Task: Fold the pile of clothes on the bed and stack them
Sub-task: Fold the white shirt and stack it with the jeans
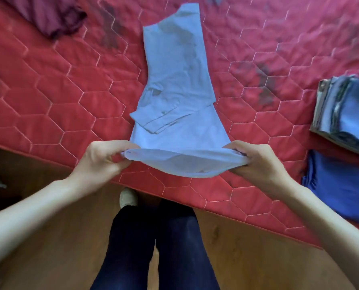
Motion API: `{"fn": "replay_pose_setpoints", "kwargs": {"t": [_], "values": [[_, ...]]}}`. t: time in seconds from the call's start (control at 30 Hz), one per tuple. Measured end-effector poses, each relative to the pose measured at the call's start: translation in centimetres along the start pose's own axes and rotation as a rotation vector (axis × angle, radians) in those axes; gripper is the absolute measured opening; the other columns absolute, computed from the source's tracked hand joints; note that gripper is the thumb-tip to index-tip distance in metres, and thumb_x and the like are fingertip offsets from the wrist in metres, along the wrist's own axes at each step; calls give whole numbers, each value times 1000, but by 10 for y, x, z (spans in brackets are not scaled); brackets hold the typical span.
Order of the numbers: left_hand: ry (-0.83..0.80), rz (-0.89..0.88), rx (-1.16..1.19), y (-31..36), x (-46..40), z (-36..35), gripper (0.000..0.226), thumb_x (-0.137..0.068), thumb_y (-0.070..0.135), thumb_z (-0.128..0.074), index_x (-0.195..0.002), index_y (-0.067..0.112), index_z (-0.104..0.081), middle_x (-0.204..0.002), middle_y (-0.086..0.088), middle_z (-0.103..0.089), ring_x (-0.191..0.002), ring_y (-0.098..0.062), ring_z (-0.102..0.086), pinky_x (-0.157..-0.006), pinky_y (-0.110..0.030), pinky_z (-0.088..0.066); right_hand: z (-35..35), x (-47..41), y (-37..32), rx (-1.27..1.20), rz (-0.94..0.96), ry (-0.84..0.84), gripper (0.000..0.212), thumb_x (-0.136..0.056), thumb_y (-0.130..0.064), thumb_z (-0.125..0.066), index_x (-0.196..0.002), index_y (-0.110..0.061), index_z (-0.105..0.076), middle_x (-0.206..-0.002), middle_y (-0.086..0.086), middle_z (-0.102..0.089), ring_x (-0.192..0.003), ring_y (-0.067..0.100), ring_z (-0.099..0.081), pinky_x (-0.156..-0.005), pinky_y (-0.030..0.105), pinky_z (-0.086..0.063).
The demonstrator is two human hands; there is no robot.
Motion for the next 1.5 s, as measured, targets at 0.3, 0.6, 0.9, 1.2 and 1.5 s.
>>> {"fn": "replay_pose_setpoints", "kwargs": {"t": [0.3,0.6,0.9,1.2,1.5], "values": [[82,107,328,-16,-121,51,20,-81,5,-75,-95,18,-71,-89,-4,-72,-81,-9,-58,-79,-40,-50,66,-155,-34,-286,-44,9,33,-72,8,-75,-91,-19,-66,-78,-2,-63,-68,3,-54,-62,20,-44],[164,372,-39,-137,-339,71,66,-89,20,-64,-147,11,-33,-140,-11,-50,-126,-27,-48,-105,-34,-37,86,-389,55,-151,-476,582,45,-88,-28,-62,-129,-12,-54,-124,8,-61,-116,23,-56,-94,30,-42],[180,557,257,-212,-310,-1,36,-86,22,-70,-119,13,-59,-107,-5,-67,-99,-26,-64,-88,-41,-51,-50,-358,117,14,-550,370,37,-87,-29,-61,-117,-8,-57,-118,10,-59,-111,29,-53,-87,39,-42],[423,626,533,-217,-337,5,11,-80,11,-73,-74,18,-66,-76,3,-66,-74,-15,-60,-71,-35,-53,-31,-391,120,-322,-528,554,22,-81,-30,-69,-100,-19,-67,-96,-6,-68,-89,10,-62,-82,30,-50],[490,457,623,-191,-337,30,12,-80,14,-75,-80,25,-71,-80,6,-71,-76,-12,-61,-75,-30,-54,-7,-394,115,-469,-369,619,12,-85,-24,-67,-73,-24,-64,-70,-5,-57,-68,12,-49,-66,35,-43]]}}
Point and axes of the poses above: each hand's wrist, its own x-axis away from the middle knuckle, its own z-axis out of the back of the hand, y = z × x, the point moved 6 cm from there along -x, towards the middle knuckle
